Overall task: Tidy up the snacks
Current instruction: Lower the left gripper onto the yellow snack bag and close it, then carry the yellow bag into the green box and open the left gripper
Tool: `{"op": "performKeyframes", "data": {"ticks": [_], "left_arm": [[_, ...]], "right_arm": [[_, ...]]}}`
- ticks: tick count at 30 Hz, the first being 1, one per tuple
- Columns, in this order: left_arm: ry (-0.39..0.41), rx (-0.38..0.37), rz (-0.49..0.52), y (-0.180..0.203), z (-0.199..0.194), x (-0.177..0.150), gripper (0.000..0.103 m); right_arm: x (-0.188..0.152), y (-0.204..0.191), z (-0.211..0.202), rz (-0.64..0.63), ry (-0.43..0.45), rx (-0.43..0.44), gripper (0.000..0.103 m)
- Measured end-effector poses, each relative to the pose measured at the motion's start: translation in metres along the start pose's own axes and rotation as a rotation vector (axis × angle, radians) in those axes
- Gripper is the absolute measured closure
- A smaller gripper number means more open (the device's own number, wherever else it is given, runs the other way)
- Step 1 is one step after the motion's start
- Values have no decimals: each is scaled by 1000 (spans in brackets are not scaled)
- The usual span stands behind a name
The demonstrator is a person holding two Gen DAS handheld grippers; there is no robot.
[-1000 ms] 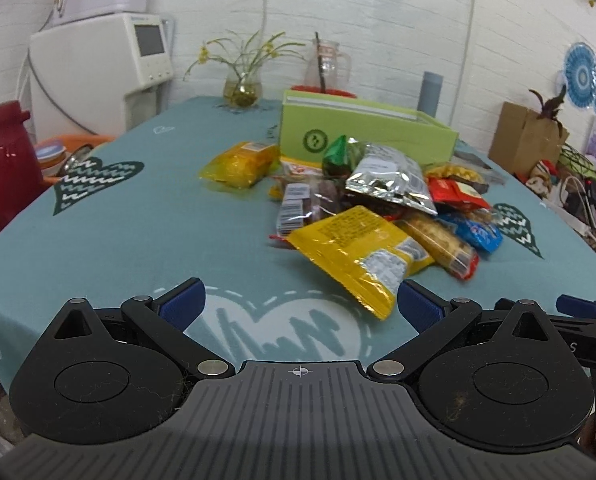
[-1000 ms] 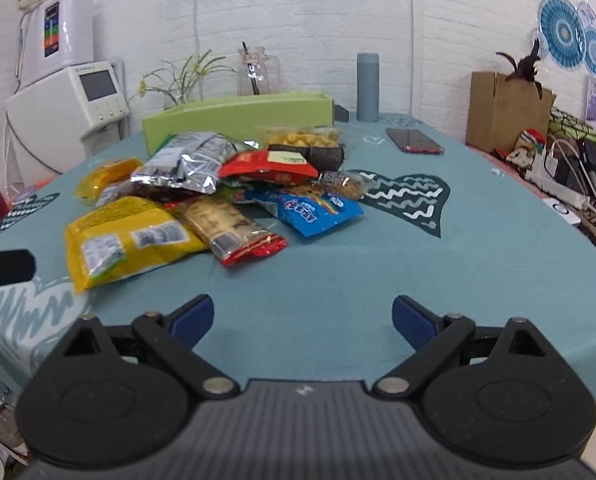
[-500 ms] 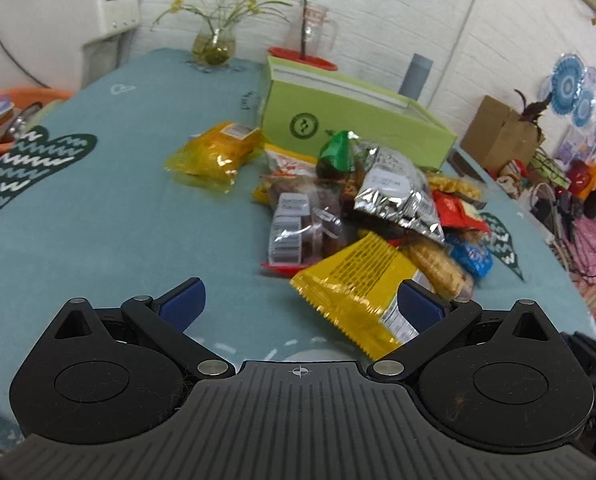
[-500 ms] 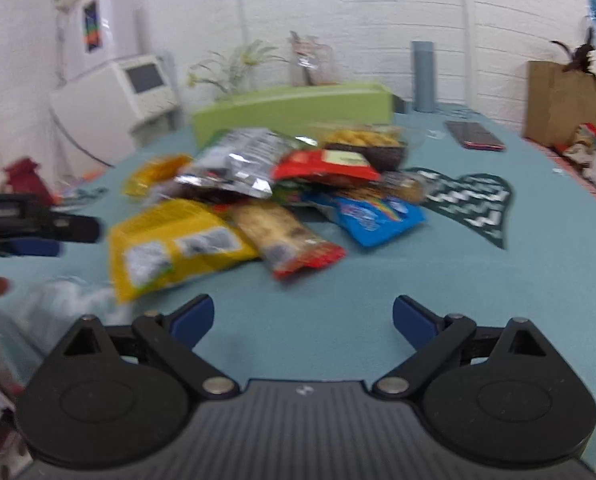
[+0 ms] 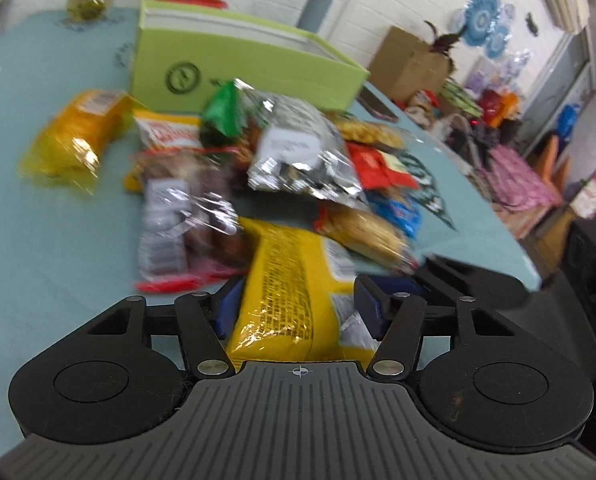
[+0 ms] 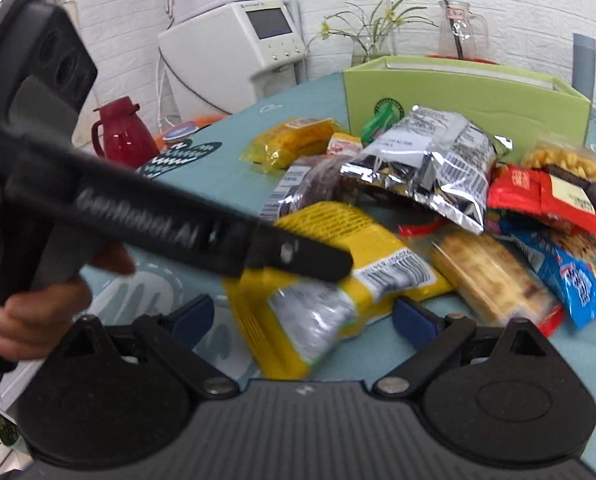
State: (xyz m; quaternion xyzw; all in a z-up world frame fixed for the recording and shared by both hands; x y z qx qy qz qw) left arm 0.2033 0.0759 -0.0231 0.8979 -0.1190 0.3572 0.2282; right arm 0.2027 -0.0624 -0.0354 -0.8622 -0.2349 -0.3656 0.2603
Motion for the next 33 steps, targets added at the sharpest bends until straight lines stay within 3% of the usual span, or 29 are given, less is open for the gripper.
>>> {"op": "performKeyframes", "data": {"ticks": [4,8,10,11,13,14,15,17,21,26,30,33], "left_arm": [[-26,-27,-34,9,-1,-15,56],[35,54,-48,3,-9,-7,37],[37,61,-46,0,-8,-1,37],[26,62,-41,1,-6,-1,38],[-19,57,-27,2,1,-7,52],[-34,35,-24,3,4,-11,71],[-22,16,-22,4,4,-15,83],[-6,17,-23,8,-2,-18,88],[49,-3,4,20,-27,-8,88],[160,24,54,23,-56,34,86],[243,75,107,6,-49,97,83],[271,96,117,-21,-25,155,83]], "right_arm": [[-4,6,-8,-14,-10,15,8],[-4,7,-12,-7,12,-12,8],[-6,5,-10,-1,12,-11,8],[-8,5,-8,10,6,-14,8],[-13,5,-6,18,26,-13,9],[-16,3,-7,12,39,-23,15],[-17,1,-8,4,48,-29,21],[-16,-1,-13,20,38,-19,35],[-2,-5,-38,33,83,23,38],[44,-11,-52,-28,192,47,38],[110,2,-30,-118,250,10,38],[165,18,1,-154,247,-27,38]]}}
Point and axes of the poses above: each gripper's, at about its wrist camera, not at the fingertips, and z roughly the way its jaws point, y to its right, x to its top, the point moved 3 cm from there along z, roughly the way its jaws point, and after that the axes turned 8 degrees about z, right-handed, at the moved point
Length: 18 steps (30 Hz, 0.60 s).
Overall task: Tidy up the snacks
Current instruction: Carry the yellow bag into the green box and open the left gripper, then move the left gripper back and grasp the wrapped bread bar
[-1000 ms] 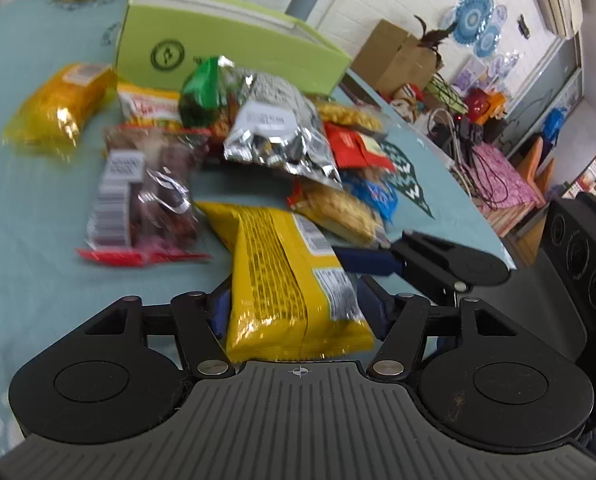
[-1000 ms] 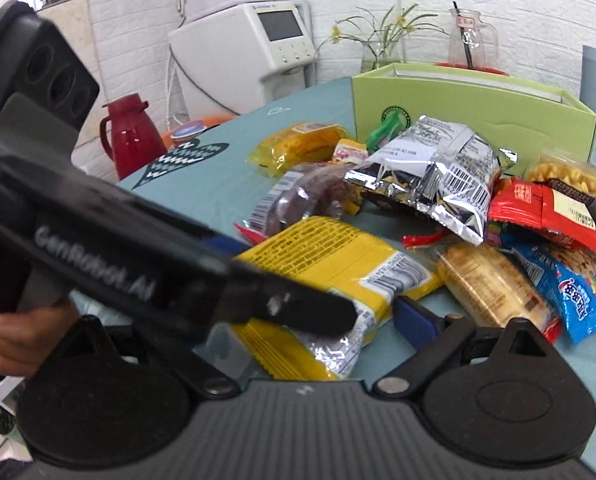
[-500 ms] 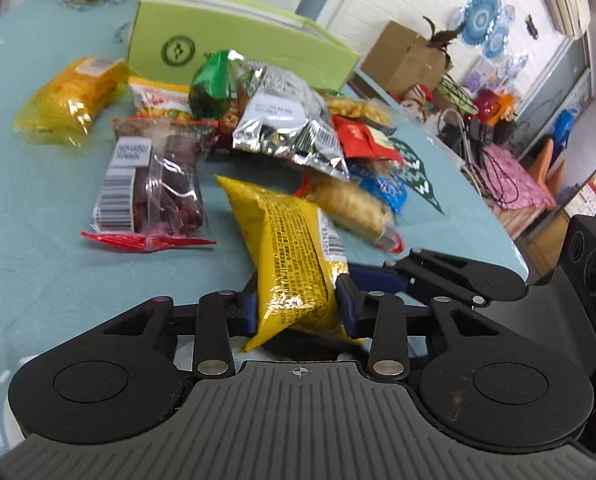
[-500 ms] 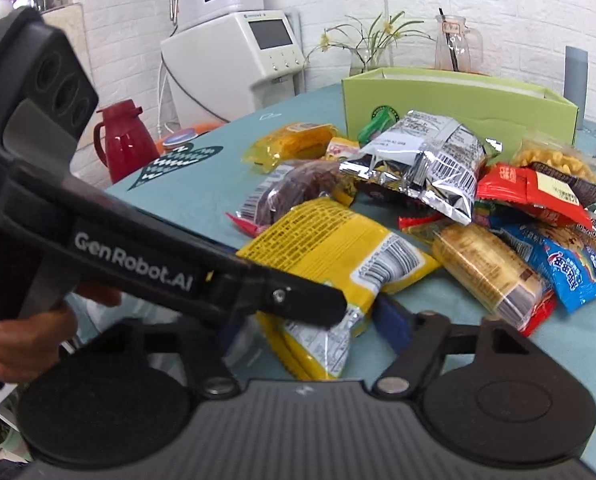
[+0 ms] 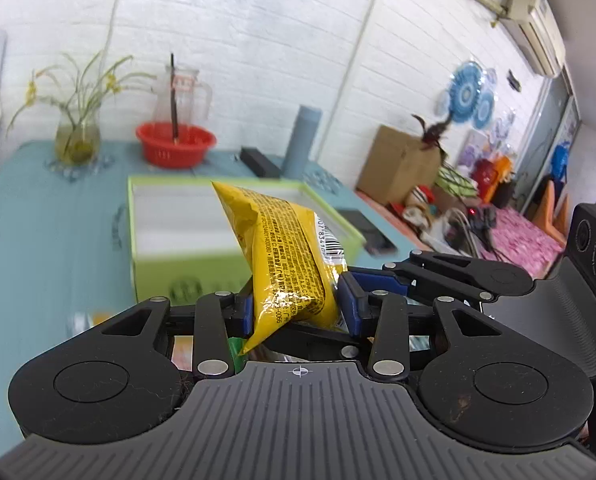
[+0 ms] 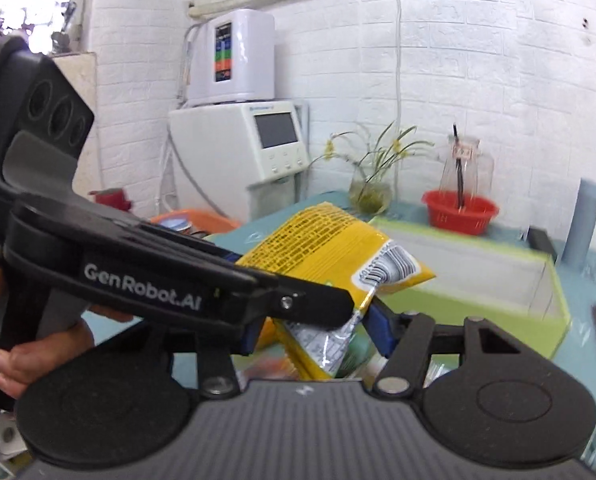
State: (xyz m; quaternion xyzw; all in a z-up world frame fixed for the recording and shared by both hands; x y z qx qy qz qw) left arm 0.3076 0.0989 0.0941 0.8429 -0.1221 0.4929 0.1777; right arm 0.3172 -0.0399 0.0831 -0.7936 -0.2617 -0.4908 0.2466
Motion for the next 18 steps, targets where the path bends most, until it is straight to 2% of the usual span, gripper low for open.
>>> {"op": "performKeyframes", "data": {"ticks": [4,8,10,12,15,17,18], "left_arm": [[-19,11,-20,-44,62,40,84],[-72,23,-67,-91,124,47,84],[-90,55,-67,-111,147,41,79],[-102,103,-69,-125,158,35,59],[-70,125,-91,-134,146,32,53],[-18,122,-100,-128,122,33,47],[-2,124,-97,-124,112,33,44]], "right_arm": [[36,35,66,-9,-59,-26,39],[41,66,136,13,-159,-31,39],[35,80,164,33,-213,-17,39],[28,87,182,53,-253,-8,38],[28,93,170,56,-213,-31,34],[34,93,142,61,-149,-29,22],[35,89,125,59,-124,-29,21]]}}
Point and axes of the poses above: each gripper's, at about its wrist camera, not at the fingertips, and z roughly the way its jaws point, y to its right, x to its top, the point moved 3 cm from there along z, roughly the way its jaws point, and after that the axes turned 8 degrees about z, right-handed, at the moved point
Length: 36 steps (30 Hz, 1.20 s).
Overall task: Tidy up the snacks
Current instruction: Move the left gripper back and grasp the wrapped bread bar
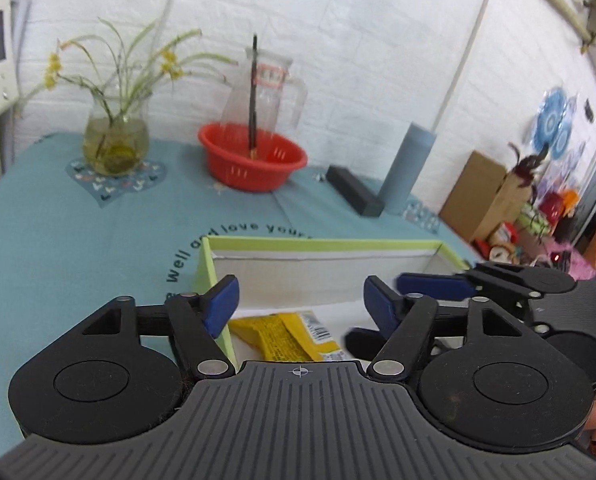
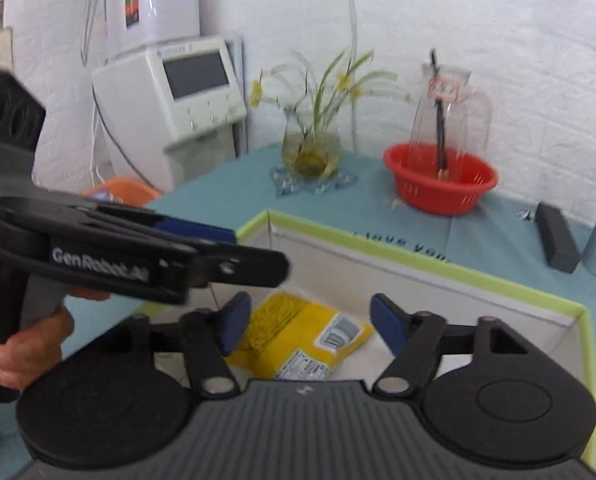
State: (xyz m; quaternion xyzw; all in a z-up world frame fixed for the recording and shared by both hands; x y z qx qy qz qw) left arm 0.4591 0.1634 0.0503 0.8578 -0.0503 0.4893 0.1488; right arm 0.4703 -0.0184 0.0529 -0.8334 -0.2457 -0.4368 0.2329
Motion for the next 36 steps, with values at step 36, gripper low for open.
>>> {"op": "performKeyframes", "data": {"ticks": [36], "left_arm": [[-221,-239,-162,138,-119,-190,31]], "right_arm": [[-229,-64,-165,171,-82,-98,9]]}}
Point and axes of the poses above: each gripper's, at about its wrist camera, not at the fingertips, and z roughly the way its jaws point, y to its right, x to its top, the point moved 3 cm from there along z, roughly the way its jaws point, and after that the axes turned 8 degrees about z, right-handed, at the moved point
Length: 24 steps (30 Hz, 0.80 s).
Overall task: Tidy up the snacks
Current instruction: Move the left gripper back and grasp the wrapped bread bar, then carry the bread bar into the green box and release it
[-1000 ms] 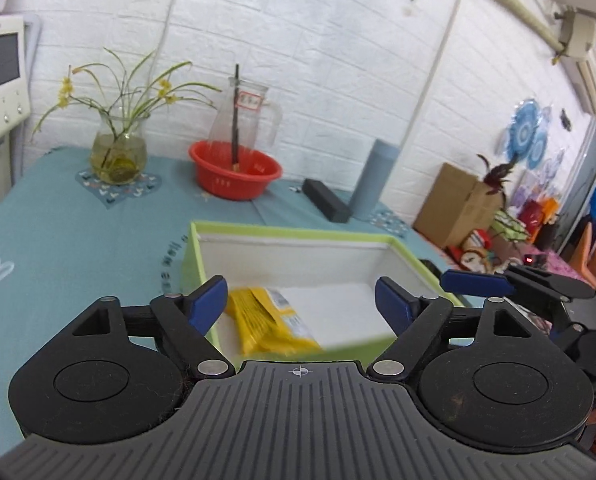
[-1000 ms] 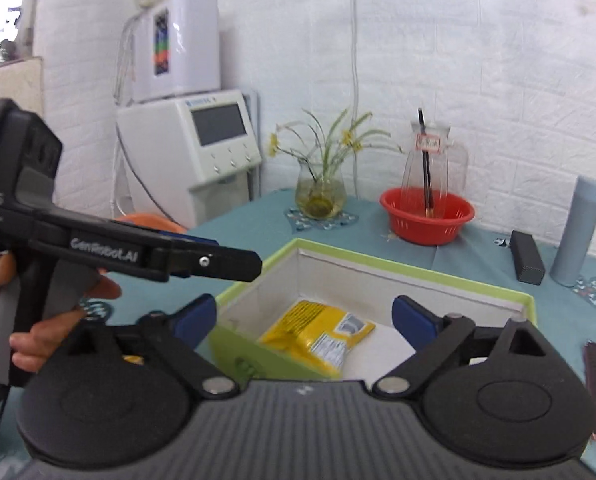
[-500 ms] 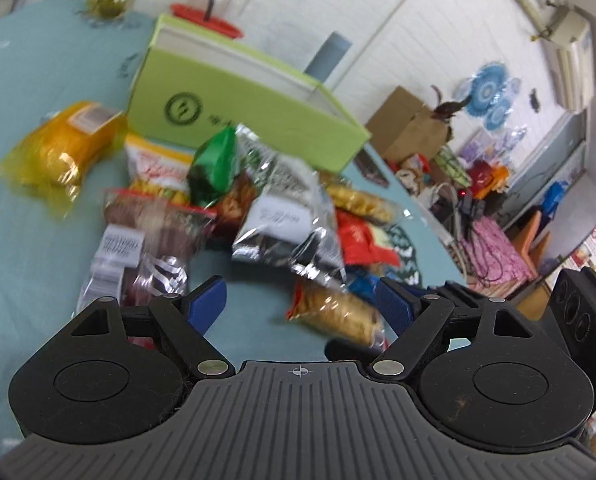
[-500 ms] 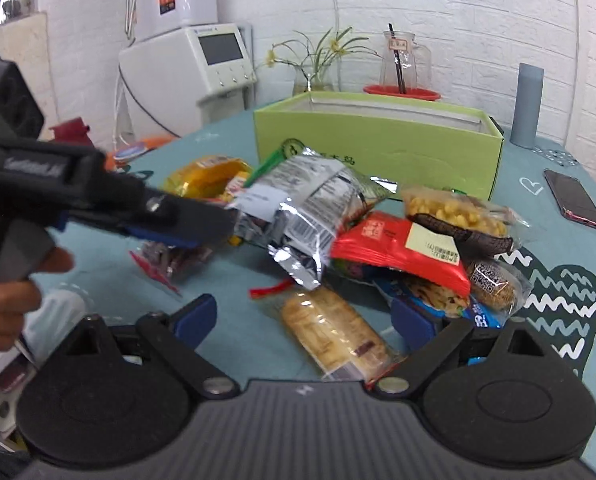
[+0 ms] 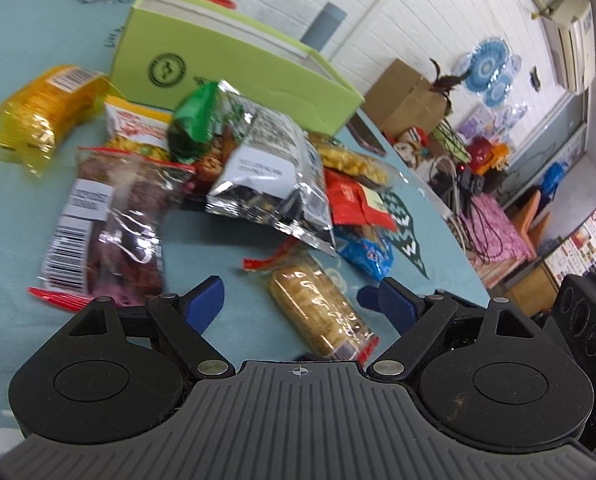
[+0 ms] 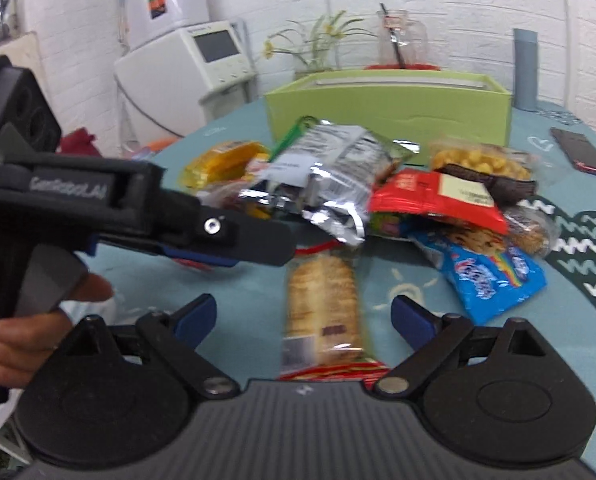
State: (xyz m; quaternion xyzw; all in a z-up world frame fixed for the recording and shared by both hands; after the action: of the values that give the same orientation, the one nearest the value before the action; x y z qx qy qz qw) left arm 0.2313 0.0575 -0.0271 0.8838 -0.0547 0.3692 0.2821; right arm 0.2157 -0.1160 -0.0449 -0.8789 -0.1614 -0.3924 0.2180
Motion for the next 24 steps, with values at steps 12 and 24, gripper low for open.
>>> {"op": "performKeyframes", "data": {"ticks": [12,24], "left_arm": [[-75,-5,72,18,24,-12,88],[54,122,68,22,-66,-8,100]], "right_arm": [[-9,-4,2,-81,4,-40,50],[9,-47,-16,-15,34,190,50]]}}
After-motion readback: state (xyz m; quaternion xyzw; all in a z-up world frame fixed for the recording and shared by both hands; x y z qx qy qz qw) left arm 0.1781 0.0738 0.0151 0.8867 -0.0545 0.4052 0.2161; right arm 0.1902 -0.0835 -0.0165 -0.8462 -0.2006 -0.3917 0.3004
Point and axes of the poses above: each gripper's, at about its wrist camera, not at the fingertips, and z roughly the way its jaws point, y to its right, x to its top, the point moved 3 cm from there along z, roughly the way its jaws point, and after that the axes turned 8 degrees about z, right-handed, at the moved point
